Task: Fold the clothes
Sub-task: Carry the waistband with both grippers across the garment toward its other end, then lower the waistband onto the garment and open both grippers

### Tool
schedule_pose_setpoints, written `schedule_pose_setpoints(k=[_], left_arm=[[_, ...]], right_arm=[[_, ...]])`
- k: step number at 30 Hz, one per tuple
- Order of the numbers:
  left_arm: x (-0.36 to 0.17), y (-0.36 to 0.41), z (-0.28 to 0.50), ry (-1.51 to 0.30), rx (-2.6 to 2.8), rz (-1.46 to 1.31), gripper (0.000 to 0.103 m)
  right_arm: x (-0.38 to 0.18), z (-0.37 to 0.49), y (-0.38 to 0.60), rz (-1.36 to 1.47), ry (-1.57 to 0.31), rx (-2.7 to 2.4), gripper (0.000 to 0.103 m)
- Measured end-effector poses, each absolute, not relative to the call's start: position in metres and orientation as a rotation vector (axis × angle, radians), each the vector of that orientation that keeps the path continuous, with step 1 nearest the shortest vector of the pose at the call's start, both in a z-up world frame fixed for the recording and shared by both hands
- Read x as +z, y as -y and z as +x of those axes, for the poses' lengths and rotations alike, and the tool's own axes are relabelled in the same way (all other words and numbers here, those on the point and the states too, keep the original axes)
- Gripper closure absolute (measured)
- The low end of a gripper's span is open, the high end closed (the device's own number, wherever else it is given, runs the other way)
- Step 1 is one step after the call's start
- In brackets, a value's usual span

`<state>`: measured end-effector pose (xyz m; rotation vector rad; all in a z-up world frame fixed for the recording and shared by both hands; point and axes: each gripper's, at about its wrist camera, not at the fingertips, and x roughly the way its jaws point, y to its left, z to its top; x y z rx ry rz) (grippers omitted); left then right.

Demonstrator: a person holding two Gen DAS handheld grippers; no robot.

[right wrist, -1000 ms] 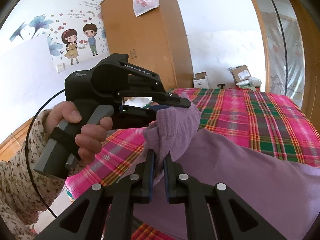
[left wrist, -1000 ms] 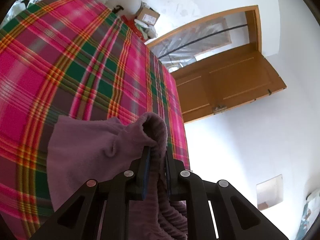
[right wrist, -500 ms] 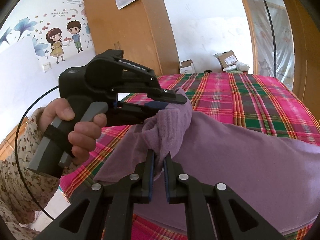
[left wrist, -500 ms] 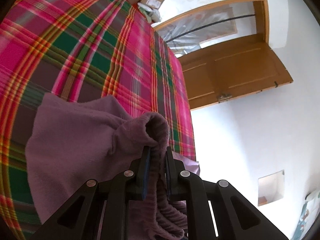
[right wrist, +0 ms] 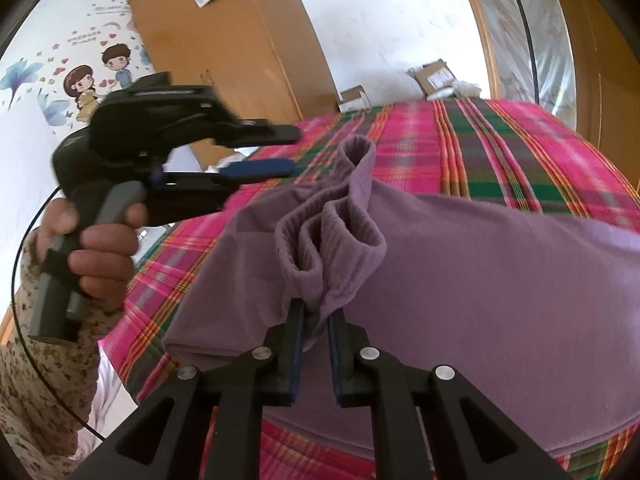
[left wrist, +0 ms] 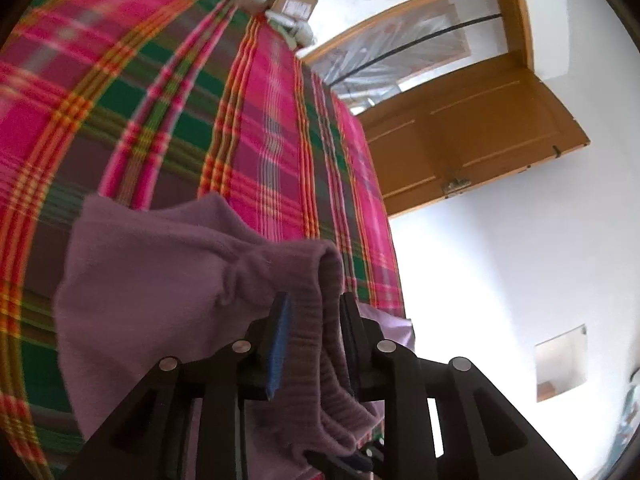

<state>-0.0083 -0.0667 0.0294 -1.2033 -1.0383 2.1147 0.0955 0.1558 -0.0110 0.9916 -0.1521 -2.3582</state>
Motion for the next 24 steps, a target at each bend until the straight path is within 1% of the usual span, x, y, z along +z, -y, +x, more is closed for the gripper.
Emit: schedule_pose_setpoints(k=[3, 5, 10, 15, 18, 20, 24], left_arm=[[0.029, 0.078, 0.002, 1.064, 2.128, -1.18, 0.078], [0.025, 0.088, 0.009, 1.093, 2.152, -1.189, 0.078], [0.018, 0.114, 0.028, 1.167, 2.213, -1.155, 0.078], [0.016, 0.13, 0.041, 1.184, 2.274, -1.134, 0.078], [0.012, 0.134, 0.048, 1.187, 2.29, -1.139, 0.078], [0.007, 0.137, 0.051, 1.201, 2.281, -1.147, 0.078], [0.0, 0.143, 0.056, 1.237, 2.269, -1.166, 0.078]], right_arm=[[-0.015, 0.096, -0.162, 1.016, 0.173, -2.359, 0.089], [-0.018, 0.095, -0.17, 1.035, 0.207, -2.369, 0.082], [-0.017, 0.097, -0.191, 1.063, 0.228, -2.435, 0.082], [-0.009, 0.094, -0.206, 1.01, 0.278, -2.458, 0.082], [0.002, 0.087, -0.192, 0.926, 0.231, -2.4, 0.078], [0.0, 0.078, -0.178, 0.946, 0.177, -2.361, 0.068], [-0.005, 0.063, -0.159, 1.002, 0.095, -2.314, 0.068]])
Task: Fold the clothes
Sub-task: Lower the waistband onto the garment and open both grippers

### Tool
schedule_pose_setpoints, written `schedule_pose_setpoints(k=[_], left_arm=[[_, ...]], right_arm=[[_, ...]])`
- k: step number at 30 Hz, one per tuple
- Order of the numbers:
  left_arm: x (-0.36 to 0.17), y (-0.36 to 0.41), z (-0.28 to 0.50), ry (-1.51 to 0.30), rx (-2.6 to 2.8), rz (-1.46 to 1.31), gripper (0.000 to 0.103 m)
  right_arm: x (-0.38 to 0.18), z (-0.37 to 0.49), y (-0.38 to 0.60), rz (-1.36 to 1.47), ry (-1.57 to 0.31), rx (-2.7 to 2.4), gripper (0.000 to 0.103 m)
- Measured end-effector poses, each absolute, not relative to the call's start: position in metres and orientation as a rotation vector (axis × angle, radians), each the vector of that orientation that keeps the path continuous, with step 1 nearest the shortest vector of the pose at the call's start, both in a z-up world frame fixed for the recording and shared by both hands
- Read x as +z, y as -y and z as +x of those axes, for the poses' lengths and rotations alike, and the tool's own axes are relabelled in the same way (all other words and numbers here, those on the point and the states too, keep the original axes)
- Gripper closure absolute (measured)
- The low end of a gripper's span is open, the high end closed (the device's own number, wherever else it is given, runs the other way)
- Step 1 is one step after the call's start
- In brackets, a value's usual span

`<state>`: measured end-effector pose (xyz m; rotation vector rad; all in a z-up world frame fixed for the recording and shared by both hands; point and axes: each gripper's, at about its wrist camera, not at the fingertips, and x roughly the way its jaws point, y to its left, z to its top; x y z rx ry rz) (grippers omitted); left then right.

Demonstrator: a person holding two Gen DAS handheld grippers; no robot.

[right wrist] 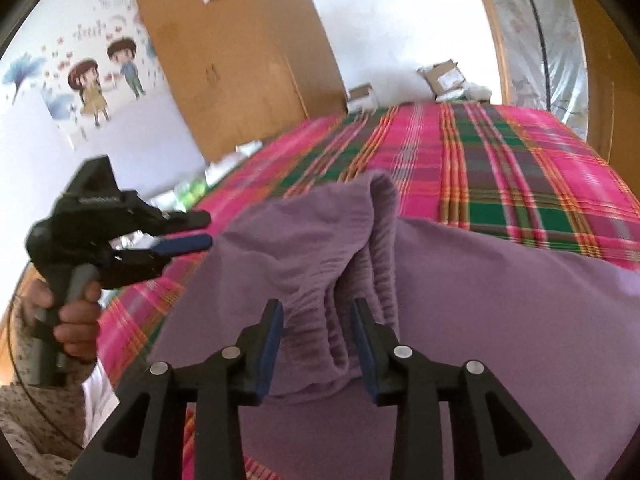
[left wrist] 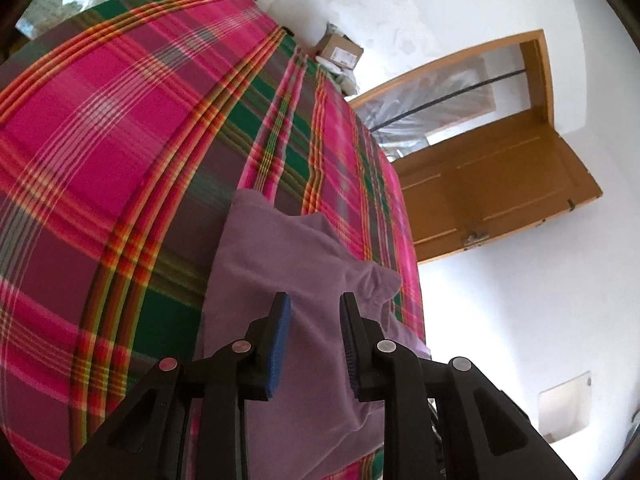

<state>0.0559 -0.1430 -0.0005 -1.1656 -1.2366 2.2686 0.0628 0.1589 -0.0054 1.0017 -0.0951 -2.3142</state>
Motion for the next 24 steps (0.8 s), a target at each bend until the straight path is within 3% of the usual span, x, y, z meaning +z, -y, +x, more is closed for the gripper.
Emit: schedule_pose_setpoints(k=[2, 10, 15, 19, 24], left_arm=[[-0.004, 0.145, 0.058, 1.252, 2.272, -1.176, 0.078], [-0.013, 0.148, 0.057, 1.263, 2.272, -1.209, 0.078], [-0.013, 0.14, 0.044, 1.252, 2.275, -1.219, 0.078], [-0.013, 0.141, 0.044, 1.245, 2.285, -1.222, 0.078], [-0.011, 0.139, 0.045, 1.22, 2.302, -1.225, 0.078]], right_arm=[[-0.006, 0.064, -0.158, 1.002, 0.091, -2.313, 0.088], [0.003, 0.066, -0.176, 1.008, 0.191, -2.328, 0.092], [-0.007, 0.06, -0.167, 1.08, 0.118, -2.349, 0.089], [-0.003, 0.053, -0.179, 1.075, 0.183, -2.361, 0.06], [-0.012, 0.03, -0.191, 1.149, 0.321, -2.277, 0.056]])
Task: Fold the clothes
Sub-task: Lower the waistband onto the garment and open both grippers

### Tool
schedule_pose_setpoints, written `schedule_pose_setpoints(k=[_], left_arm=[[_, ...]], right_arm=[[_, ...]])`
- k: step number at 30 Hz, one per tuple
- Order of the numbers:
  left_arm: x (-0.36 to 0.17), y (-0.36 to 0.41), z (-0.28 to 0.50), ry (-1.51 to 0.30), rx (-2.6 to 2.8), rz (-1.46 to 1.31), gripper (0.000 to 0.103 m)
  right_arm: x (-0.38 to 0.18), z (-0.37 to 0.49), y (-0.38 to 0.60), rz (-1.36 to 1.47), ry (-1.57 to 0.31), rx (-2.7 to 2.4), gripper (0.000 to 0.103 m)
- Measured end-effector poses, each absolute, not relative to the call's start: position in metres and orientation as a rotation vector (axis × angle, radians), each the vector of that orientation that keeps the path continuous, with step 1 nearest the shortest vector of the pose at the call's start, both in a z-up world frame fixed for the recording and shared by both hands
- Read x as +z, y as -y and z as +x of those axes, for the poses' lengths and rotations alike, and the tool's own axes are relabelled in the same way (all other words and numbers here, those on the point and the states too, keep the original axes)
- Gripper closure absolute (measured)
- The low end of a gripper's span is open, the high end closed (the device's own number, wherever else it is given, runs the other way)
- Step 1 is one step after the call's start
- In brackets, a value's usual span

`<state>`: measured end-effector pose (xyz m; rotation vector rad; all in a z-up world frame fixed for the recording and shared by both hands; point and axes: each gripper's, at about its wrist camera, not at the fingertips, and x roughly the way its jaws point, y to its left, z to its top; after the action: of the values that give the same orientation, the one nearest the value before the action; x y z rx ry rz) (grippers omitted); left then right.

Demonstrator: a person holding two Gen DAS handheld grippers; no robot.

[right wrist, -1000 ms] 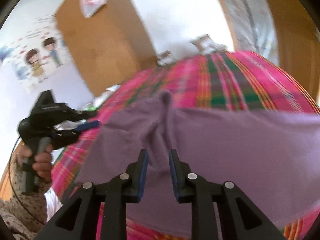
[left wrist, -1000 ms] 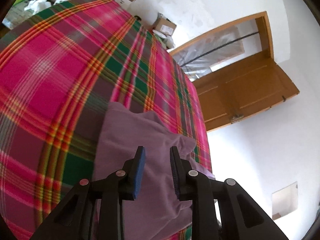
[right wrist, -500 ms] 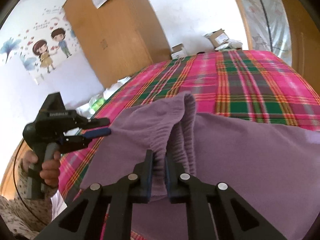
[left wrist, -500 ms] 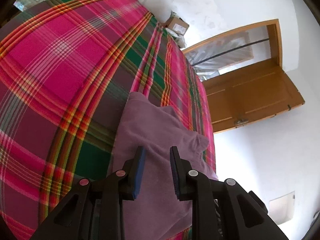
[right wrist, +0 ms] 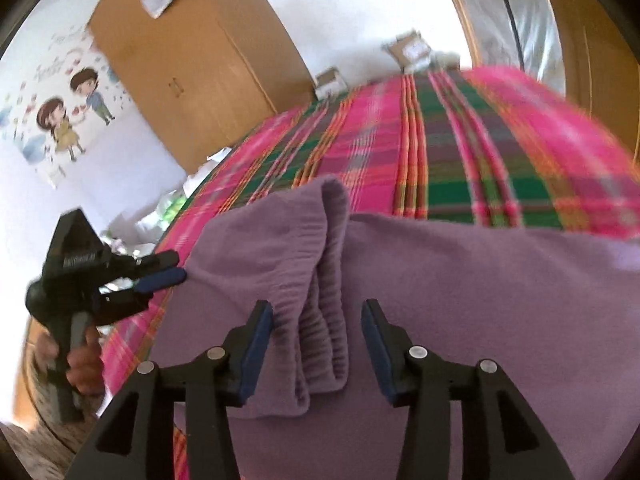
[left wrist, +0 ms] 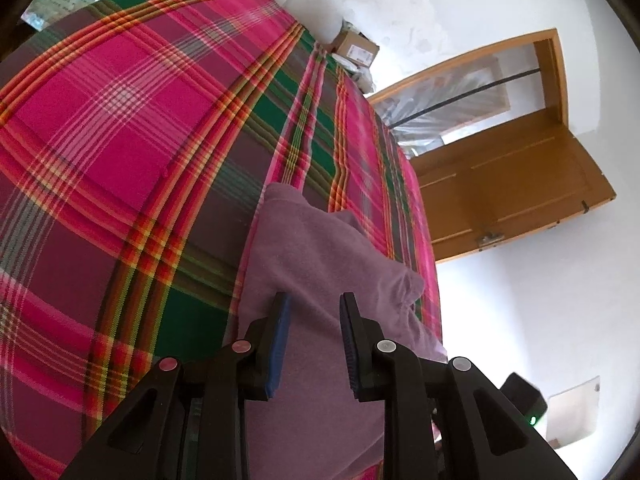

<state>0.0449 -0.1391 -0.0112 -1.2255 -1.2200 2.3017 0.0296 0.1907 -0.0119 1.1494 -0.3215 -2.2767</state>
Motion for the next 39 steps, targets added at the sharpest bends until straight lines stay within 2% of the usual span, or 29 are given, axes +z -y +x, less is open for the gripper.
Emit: schedule_pose_setpoints(k=[10, 13, 17, 20, 22, 24, 33, 39], left_arm=[[-0.011, 0.14, 0.048, 1.204, 2.301, -1.24, 0.078], [-0.013, 0.142, 0.051, 1.211, 2.296, -1.243, 0.078], [-0.013, 0.142, 0.051, 1.207, 2.297, -1.249, 0.078], [-0.012, 0.14, 0.05, 1.203, 2.299, -1.255, 0.078], [-0.011, 0.14, 0.049, 1.201, 2.302, -1.259, 0.078], [-0.01, 0.139, 0.049, 1.202, 2.303, -1.259, 0.073], [-0.003, 0.135, 0.052, 1.18, 2.31, -1.253, 0.073], [0.0, 0.129, 0.052, 1.152, 2.317, -1.254, 0.073]], right_arm=[[-0.023, 0.004, -0.181, 1.19, 0.363, -2.145, 0.055], [-0.024, 0.004, -0.179, 1.194, 0.38, -2.13, 0.068], [-0.022, 0.007, -0.18, 1.183, 0.425, -2.115, 0.08], [-0.015, 0.014, -0.18, 1.159, 0.423, -2.109, 0.084], [-0.009, 0.019, -0.18, 1.147, 0.445, -2.095, 0.085], [-0.002, 0.025, -0.182, 1.14, 0.481, -2.082, 0.085], [0.02, 0.048, -0.197, 1.118, 0.594, -2.074, 0.086], [0.004, 0.047, -0.212, 1.166, 0.61, -2.145, 0.086]])
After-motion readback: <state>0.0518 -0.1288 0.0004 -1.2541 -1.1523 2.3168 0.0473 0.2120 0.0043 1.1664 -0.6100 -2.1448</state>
